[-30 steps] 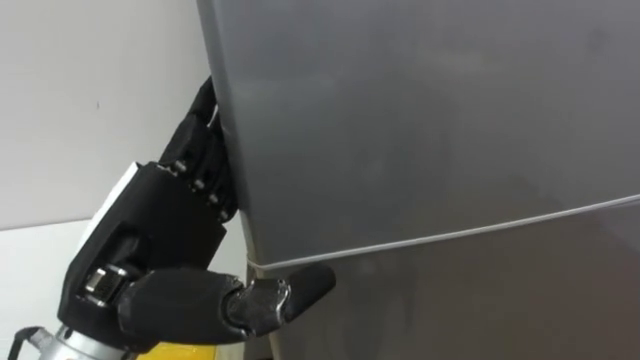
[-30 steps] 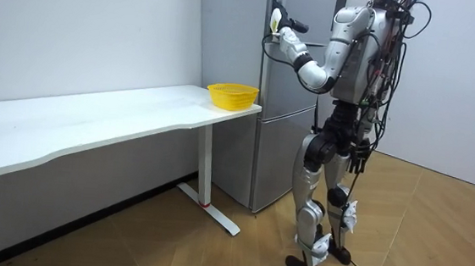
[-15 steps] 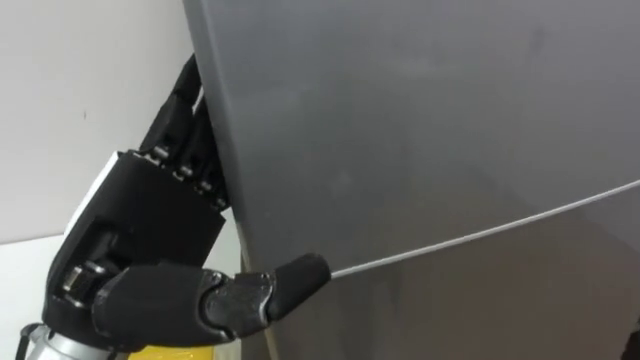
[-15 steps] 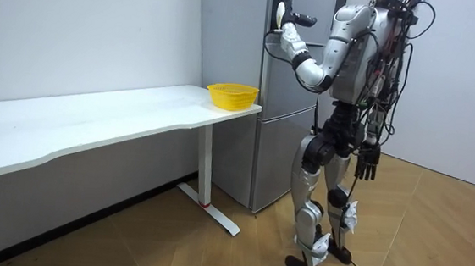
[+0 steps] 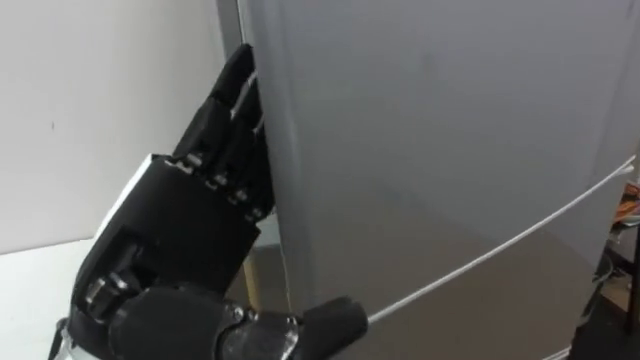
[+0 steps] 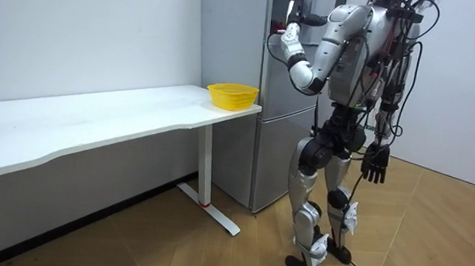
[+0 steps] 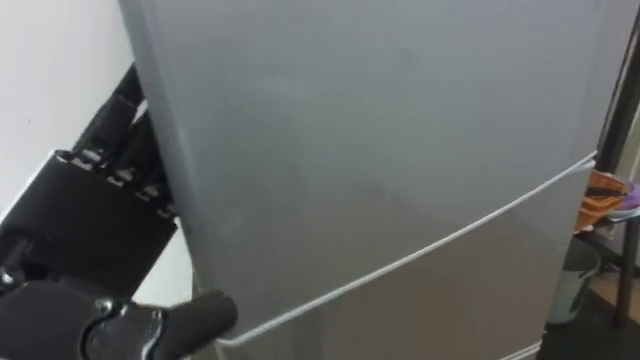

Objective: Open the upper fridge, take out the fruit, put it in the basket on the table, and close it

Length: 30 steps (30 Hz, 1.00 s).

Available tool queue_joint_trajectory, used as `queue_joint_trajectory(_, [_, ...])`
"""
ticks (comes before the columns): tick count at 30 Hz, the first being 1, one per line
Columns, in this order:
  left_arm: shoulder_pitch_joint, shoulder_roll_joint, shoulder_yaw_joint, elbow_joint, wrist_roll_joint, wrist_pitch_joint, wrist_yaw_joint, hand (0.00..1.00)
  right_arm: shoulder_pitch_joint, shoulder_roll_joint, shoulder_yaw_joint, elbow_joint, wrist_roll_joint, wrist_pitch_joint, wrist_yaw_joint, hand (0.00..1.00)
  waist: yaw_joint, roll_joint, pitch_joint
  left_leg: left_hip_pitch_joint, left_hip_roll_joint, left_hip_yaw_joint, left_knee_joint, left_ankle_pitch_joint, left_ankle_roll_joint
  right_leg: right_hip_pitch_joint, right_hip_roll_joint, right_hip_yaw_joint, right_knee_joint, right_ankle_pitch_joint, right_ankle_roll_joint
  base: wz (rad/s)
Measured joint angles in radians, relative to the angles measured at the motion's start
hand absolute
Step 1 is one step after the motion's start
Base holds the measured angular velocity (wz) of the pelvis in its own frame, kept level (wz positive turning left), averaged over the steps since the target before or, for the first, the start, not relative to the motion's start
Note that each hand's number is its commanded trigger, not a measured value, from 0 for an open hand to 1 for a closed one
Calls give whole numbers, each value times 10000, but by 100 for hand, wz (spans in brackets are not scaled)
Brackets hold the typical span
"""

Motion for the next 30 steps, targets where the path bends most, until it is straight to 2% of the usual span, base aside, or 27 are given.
queue_joint_trajectory(4, [-217,51,-526,0,-155,-7,-681,0,-93,-16,-52,43,64,-5,6,0,-119,-138,-16,50,-7,69,-11,-23,77,1,12,244,-10,111,5,-3])
queue_joint_trajectory(8, [-413,225,-816,3,-374,-28,-1365,0,-225,-28,-48,13,174,-17,-4,0,-178,-245,5,-2,4,231,24,-53,126,-132,11,325,-11,145,17,-11])
queue_joint_trajectory(13, [-840,381,-1714,-4,-982,-23,-2016,0,-341,-76,-42,30,254,-122,-21,0,-294,-155,-5,-94,5,439,32,-78,193,-326,-2,369,-26,256,41,-13])
queue_joint_trajectory(16, [-1379,452,-2019,2,-976,69,-2125,0,-367,-96,-42,35,339,-222,-151,0,-523,5,-31,-87,3,551,-20,-89,207,-400,-7,375,-20,271,65,-15])
queue_joint_trajectory(17, [-1555,459,-2139,9,-976,119,-2130,0,-369,-115,-40,38,341,-220,-191,0,-638,40,-13,-89,-1,587,-53,-88,207,-425,-3,392,-31,270,67,-17])
queue_joint_trajectory(19, [-1665,478,-2387,18,-973,217,-2210,0,-373,-131,-21,44,343,-220,-192,0,-828,154,-26,-50,-1,642,-152,-85,202,-428,-1,399,-25,246,103,-18])
queue_joint_trajectory(20, [-1666,492,-2456,17,-973,318,-2334,0,-384,-131,16,78,398,-223,-169,0,-885,164,-30,58,1,805,-276,-73,172,-411,3,383,-30,192,168,-33])
queue_joint_trajectory(24, [-1779,711,-2662,38,-973,452,-2617,0,-329,-135,388,84,831,-281,-122,0,-1136,117,-2,80,61,847,-363,-29,64,-421,78,291,-43,180,178,-15])
queue_joint_trajectory(30, [-1833,825,-2715,40,-974,571,-3026,0,-275,-149,464,64,1168,-297,51,0,-1123,62,6,109,208,982,-379,-7,-80,-465,210,290,-45,179,176,-7])
